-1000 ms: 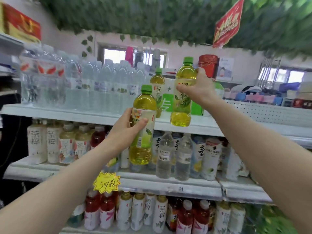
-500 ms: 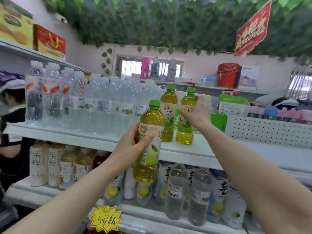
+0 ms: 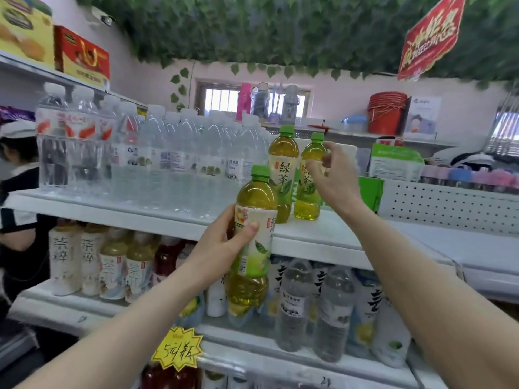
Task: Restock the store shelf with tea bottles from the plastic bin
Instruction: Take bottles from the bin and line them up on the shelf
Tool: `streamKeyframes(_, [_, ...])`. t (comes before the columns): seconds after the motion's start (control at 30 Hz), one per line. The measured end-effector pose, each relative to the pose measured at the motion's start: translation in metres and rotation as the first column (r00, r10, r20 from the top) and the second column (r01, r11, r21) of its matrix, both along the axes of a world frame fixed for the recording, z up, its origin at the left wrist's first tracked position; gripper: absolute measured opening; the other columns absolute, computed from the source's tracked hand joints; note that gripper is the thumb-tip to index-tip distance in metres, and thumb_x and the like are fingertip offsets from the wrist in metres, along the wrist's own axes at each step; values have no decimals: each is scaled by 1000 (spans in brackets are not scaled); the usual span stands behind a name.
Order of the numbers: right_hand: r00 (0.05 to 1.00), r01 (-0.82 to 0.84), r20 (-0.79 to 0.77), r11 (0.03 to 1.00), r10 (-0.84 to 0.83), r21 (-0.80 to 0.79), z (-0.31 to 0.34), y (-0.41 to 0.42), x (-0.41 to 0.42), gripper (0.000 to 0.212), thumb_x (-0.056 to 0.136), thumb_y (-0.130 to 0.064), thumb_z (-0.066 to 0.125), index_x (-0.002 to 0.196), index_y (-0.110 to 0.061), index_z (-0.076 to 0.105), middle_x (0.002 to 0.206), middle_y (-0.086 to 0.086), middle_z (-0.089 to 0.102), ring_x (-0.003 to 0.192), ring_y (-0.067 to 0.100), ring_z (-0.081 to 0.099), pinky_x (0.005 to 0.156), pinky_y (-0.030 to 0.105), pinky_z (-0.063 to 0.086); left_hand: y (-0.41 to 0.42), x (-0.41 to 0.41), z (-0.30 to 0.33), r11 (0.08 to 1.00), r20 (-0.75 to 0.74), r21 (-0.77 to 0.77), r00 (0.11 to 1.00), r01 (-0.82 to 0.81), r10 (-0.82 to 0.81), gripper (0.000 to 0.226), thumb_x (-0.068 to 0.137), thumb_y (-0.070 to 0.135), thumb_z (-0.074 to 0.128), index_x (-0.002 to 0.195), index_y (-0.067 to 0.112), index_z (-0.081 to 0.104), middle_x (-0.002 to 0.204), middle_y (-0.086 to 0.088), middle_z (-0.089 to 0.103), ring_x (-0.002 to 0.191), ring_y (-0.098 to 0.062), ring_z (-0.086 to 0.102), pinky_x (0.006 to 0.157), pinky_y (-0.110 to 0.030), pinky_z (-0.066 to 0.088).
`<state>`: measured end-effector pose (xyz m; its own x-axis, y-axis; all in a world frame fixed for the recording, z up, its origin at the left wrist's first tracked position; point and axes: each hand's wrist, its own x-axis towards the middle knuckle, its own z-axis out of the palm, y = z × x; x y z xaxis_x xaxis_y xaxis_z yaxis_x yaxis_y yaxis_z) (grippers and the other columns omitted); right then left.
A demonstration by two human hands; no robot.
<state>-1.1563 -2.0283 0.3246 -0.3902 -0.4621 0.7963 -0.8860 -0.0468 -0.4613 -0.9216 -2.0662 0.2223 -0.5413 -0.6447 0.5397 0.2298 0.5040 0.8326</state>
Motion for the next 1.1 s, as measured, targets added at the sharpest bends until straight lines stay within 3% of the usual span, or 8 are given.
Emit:
streamKeyframes(0.1, [894, -446, 155, 859, 420, 251, -22, 36, 43, 52, 93, -52, 54, 137, -24, 50, 124, -5, 63, 113, 10, 60, 102, 41, 49, 13, -2, -9, 999, -13, 1, 999, 32, -32, 27, 96, 31, 57, 123, 27, 58, 116, 8, 71, 107, -9, 66, 95, -37, 53])
streamKeyframes(0.2, [770, -633, 367, 697, 522, 337, -52, 64, 67, 57, 90, -50, 60, 140, -23, 49, 131, -7, 61, 119, 10, 59, 107, 36, 44, 30, -2, -25, 998, -29, 4, 997, 70, -70, 26, 98, 25, 55, 123, 25, 59, 117, 7, 70, 110, -10, 65, 96, -32, 51])
streamKeyframes(0.3, [794, -598, 399, 709, 459, 373, -69, 89, 78, 81, 82, -48, 72, 149, -22, 35, 138, -7, 53, 123, 8, 53, 108, 33, 42, 43, -1, -40, 993, -25, 39, 994, 110, -109, 25, 97, 24, 56, 122, 24, 61, 114, 6, 71, 110, -12, 65, 93, -28, 52])
streamKeyframes(0.5, [794, -587, 354, 773, 494, 239, -47, 116, 81, 44, 83, -27, 75, 122, -16, 58, 112, -2, 70, 102, 12, 67, 89, 30, 52, 50, -8, -18, 994, 21, -19, 994, 109, -109, 56, 83, 54, 60, 131, 25, 59, 118, 7, 70, 112, -11, 65, 101, -40, 49])
streamKeyframes(0.63, [890, -430, 209, 899, 406, 87, 15, 113, 67, 61, 80, -21, 79, 132, -18, 47, 102, 0, 69, 94, 13, 68, 83, 33, 54, 39, -22, 22, 966, 99, -247, 989, -82, 109, 53, 92, 46, 58, 138, 22, 51, 112, 10, 67, 107, -9, 63, 100, -35, 48])
streamKeyframes(0.8, [984, -179, 4, 983, 179, 52, 59, 90, 46, 73, 80, -25, 79, 138, -26, 36, 91, -7, 64, 83, 9, 65, 72, 25, 51, 27, -39, 31, 792, 134, -569, 925, -223, 357, 47, 98, 33, 55, 141, 19, 48, 127, 0, 62, 116, -15, 57, 101, -38, 46])
streamKeyframes(0.9, [999, -34, -34, 994, 38, 105, 52, 59, 30, 77, 75, -35, 81, 137, -26, 36, 108, 6, 67, 95, 23, 65, 86, 38, 53, 20, -55, 22, 700, 210, -693, 879, -174, 427, 48, 100, 37, 48, 145, 22, 44, 143, -1, 49, 131, -18, 45, 107, -34, 38])
streamKeyframes(1.1, [998, 30, -57, 988, -22, 151, 45, 29, 4, 86, 72, -43, 83, 139, -20, 34, 130, 8, 57, 115, 27, 57, 92, 34, 44, 14, -82, 6, 612, 373, -791, 781, -16, 501, 54, 101, 44, 41, 152, 28, 32, 158, -2, 28, 143, -20, 26, 116, -33, 23])
